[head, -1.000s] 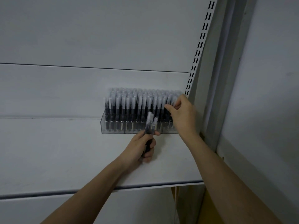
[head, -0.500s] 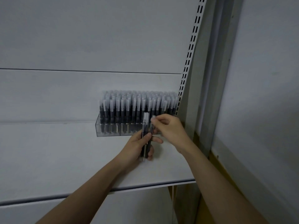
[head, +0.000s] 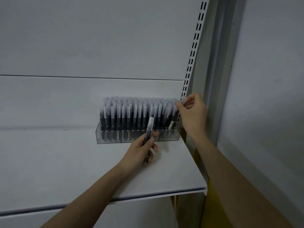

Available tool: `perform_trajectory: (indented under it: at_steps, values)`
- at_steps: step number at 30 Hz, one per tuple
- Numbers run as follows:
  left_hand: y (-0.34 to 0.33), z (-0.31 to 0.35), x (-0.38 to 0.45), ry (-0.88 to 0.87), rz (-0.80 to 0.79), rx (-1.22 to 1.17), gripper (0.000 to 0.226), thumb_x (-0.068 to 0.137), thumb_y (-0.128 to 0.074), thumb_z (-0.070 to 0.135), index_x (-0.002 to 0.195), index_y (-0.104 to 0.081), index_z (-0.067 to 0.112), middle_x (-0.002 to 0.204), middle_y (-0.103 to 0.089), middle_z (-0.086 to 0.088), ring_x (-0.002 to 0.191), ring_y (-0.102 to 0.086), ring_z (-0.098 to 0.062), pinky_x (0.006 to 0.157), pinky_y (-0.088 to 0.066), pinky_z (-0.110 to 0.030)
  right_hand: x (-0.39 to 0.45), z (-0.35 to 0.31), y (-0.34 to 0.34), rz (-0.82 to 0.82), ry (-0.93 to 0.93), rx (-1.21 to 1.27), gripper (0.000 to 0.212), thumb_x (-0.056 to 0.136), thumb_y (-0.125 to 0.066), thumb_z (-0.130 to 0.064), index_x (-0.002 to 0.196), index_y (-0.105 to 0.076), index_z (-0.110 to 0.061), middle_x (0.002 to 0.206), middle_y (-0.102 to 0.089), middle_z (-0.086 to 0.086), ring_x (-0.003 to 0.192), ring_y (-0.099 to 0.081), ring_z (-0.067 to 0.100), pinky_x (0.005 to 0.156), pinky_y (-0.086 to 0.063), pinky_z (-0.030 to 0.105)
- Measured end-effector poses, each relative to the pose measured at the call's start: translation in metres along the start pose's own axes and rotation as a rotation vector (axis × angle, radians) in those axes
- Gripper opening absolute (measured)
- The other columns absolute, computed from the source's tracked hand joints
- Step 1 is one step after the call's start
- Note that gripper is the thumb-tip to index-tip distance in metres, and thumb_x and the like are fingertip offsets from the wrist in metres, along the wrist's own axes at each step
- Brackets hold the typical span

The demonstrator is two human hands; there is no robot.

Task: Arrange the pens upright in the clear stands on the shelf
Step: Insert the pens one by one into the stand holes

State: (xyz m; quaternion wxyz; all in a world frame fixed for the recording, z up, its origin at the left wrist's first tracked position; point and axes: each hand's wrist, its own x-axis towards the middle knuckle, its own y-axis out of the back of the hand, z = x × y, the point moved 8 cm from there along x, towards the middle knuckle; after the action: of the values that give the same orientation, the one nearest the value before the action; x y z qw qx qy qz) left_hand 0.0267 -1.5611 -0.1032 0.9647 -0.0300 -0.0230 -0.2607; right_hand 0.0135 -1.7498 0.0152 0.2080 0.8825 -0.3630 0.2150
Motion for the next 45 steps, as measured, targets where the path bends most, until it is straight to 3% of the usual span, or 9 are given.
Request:
perform_trajectory:
  at_steps: [10,14,16,21,25,30,33,38,45]
  values:
    - [-0.008,0.000,0.002,0.042,-0.022,-0.104,0.026,0.106,-0.040,0.018,0.127,-0.056,0.014,0.065,-0.048,0.002,0.046,-0.030,-0.010,0.045,-0.023,-0.023,-0.014,0.019,-0.040,-0.184,0.099,-0.242,0.032,0.088,-0.074,-0.014,0.082,-0.042,-0.013,0.072,-0.051,0.005,0.061,-0.047,0.015,0.056,-0.043,0.030]
    - [-0.013,0.001,0.004,0.065,-0.038,-0.200,0.027,0.106,-0.040,0.019,0.128,-0.056,0.017,0.067,-0.046,0.001,0.049,-0.027,-0.011,0.046,-0.022,-0.023,-0.024,0.025,-0.036,-0.197,0.021,-0.249,0.030,0.087,-0.075,-0.016,0.100,-0.049,-0.018,0.093,-0.055,0.000,0.070,-0.053,0.008,0.059,-0.039,0.015]
    - [-0.018,0.003,0.005,0.067,-0.068,-0.262,0.028,0.106,-0.041,0.020,0.127,-0.057,0.015,0.069,-0.048,0.000,0.049,-0.028,-0.012,0.046,-0.022,-0.024,-0.035,0.027,-0.032,-0.207,-0.047,-0.136,0.021,0.092,-0.069,-0.024,0.105,-0.054,-0.019,0.097,-0.059,-0.002,0.076,-0.059,0.009,0.066,-0.045,0.017]
    - [-0.034,0.005,0.005,0.086,-0.169,-0.256,0.027,0.103,-0.045,0.024,0.120,-0.057,0.007,0.079,-0.058,-0.007,0.050,-0.045,-0.017,0.047,-0.034,-0.026,-0.060,0.025,-0.053,-0.567,-0.264,0.265,0.015,0.096,-0.065,-0.026,0.088,-0.071,-0.015,0.085,-0.071,0.003,0.075,-0.067,0.012,0.071,-0.055,0.025]
    - [-0.033,0.004,0.007,0.082,-0.122,-0.244,0.026,0.105,-0.043,0.023,0.124,-0.058,0.014,0.093,-0.066,-0.008,0.067,-0.063,-0.023,0.058,-0.055,-0.036,-0.036,0.020,-0.022,-0.340,-0.242,0.303,0.012,0.097,-0.064,-0.020,0.094,-0.072,-0.013,0.088,-0.074,0.005,0.077,-0.068,0.013,0.069,-0.057,0.022]
    - [-0.016,0.001,0.006,0.067,-0.011,-0.069,0.025,0.105,-0.044,0.026,0.122,-0.060,0.017,0.085,-0.057,-0.002,0.050,-0.043,-0.012,0.042,-0.032,-0.022,-0.003,0.011,0.013,-0.088,-0.128,0.216,0.021,0.097,-0.063,-0.018,0.118,-0.064,-0.015,0.099,-0.069,-0.006,0.086,-0.069,0.005,0.075,-0.058,0.021]
    - [-0.012,0.001,0.005,0.092,0.006,-0.092,0.030,0.106,-0.042,0.032,0.119,-0.059,0.011,0.074,-0.048,-0.002,0.047,-0.029,-0.011,0.040,-0.023,-0.020,0.006,0.004,0.010,-0.098,-0.026,0.065,0.029,0.099,-0.059,-0.019,0.128,-0.056,-0.021,0.105,-0.066,-0.007,0.095,-0.064,0.005,0.088,-0.057,0.030]
    - [-0.008,0.000,0.005,0.104,0.017,-0.136,0.032,0.107,-0.037,0.031,0.117,-0.058,0.008,0.069,-0.044,-0.001,0.046,-0.025,-0.011,0.039,-0.021,-0.017,0.010,-0.007,0.000,-0.173,0.150,-0.152,0.029,0.102,-0.052,-0.018,0.131,-0.050,-0.024,0.102,-0.062,-0.007,0.085,-0.057,-0.004,0.070,-0.042,0.008]
    - [-0.006,-0.002,0.003,0.103,0.003,-0.137,0.032,0.107,-0.037,0.031,0.113,-0.061,0.011,0.066,-0.045,0.000,0.048,-0.024,-0.012,0.040,-0.022,-0.019,0.012,-0.003,-0.007,-0.242,0.194,-0.165,0.024,0.102,-0.050,-0.012,0.123,-0.053,-0.023,0.102,-0.065,-0.004,0.091,-0.061,0.008,0.072,-0.042,0.007]
